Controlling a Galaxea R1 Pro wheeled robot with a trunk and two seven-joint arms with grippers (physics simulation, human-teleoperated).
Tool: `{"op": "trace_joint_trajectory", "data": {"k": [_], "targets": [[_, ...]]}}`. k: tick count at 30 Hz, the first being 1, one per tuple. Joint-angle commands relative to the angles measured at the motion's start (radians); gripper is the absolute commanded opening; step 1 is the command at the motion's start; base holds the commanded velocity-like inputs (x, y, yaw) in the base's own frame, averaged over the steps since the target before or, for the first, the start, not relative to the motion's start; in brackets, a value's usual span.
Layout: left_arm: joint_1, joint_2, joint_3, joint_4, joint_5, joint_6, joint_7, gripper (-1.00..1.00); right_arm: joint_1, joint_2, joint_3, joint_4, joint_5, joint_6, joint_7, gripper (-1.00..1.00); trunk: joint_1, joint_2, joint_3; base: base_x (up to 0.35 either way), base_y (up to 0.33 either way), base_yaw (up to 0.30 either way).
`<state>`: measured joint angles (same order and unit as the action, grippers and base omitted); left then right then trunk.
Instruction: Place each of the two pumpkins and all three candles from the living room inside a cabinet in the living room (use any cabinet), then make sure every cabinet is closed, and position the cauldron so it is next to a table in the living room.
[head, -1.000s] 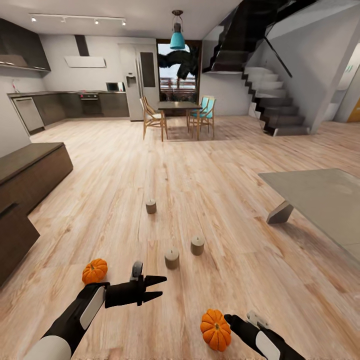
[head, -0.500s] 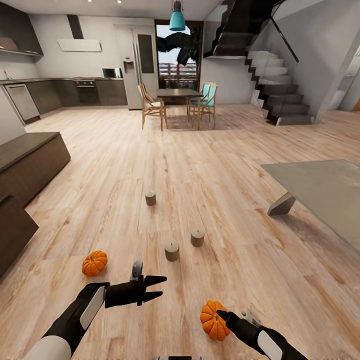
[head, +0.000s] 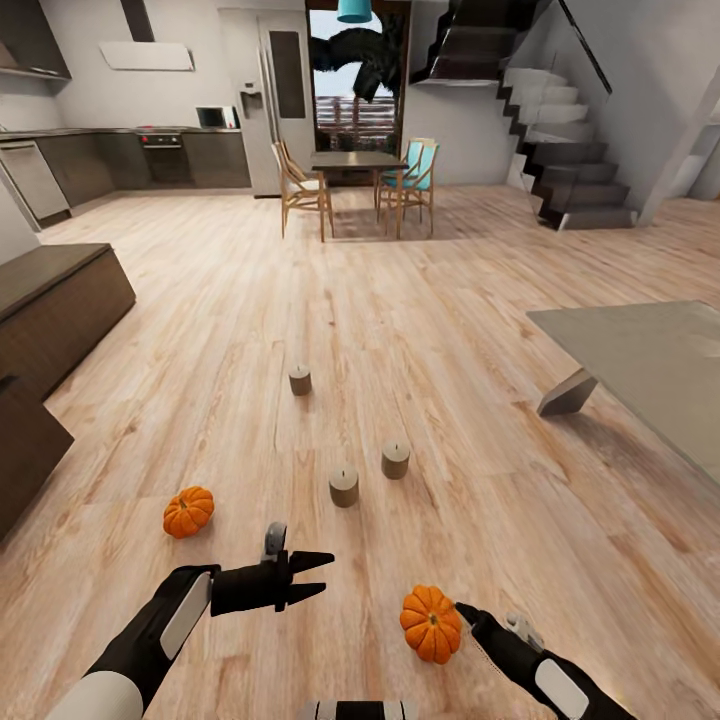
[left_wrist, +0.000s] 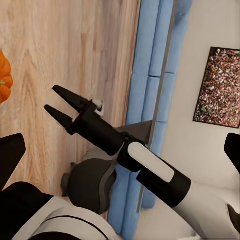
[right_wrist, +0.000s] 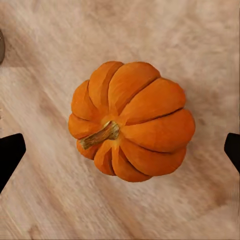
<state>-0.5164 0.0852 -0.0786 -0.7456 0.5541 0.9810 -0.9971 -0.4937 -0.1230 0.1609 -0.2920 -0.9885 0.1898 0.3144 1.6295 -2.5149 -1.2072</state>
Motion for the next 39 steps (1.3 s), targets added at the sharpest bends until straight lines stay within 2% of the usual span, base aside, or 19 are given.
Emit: {"op": "trace_joint_trajectory", "data": {"k": [1, 2, 5, 9, 28, 35, 39], "targets": [[-0.001, 0.001, -0.003, 0.0, 0.003, 0.004, -0.002, 1.0, 0.0, -0.005, 0.007, 0.002, -0.025, 0.0, 0.001, 1.0, 0.0, 0.0, -0.001, 0.0, 0.0, 0.0], [-0.001, 0.001, -0.002, 0.0, 0.003, 0.004, -0.002, 1.0, 0.0, -0.012, 0.007, 0.002, -0.053, -0.004, 0.002, 1.0, 0.0, 0.0, -0.001, 0.0, 0.0, 0.0], [-0.001, 0.001, -0.003, 0.0, 0.003, 0.004, -0.002, 1.0, 0.0, -0.022, 0.008, 0.0, -0.094, -0.006, 0.005, 1.0, 0.0, 0.0, -0.001, 0.0, 0.0, 0.0], [-0.001, -0.001, -0.003, 0.0, 0.003, 0.004, -0.002, 1.0, 0.0, -0.031, 0.008, -0.001, -0.11, -0.011, 0.008, 1.0, 0.002, -0.001, -0.016, 0.0, 0.0, 0.0], [-0.001, 0.001, -0.003, 0.0, 0.003, 0.004, -0.002, 1.0, 0.0, -0.034, 0.008, -0.004, -0.114, -0.03, 0.012, 1.0, 0.01, -0.006, -0.09, 0.0, 0.0, 0.0], [-0.001, 0.001, -0.002, -0.001, 0.003, 0.004, -0.003, 1.0, 0.0, -0.033, 0.008, -0.004, -0.114, -0.032, 0.026, 1.0, 0.01, -0.006, -0.09, 0.0, 0.0, 0.0], [-0.001, 0.001, -0.003, -0.001, 0.003, 0.004, -0.003, 1.0, 0.0, -0.033, 0.008, -0.004, -0.113, -0.032, 0.068, 1.0, 0.012, -0.007, -0.105, 0.0, 0.0, 0.0]]}}
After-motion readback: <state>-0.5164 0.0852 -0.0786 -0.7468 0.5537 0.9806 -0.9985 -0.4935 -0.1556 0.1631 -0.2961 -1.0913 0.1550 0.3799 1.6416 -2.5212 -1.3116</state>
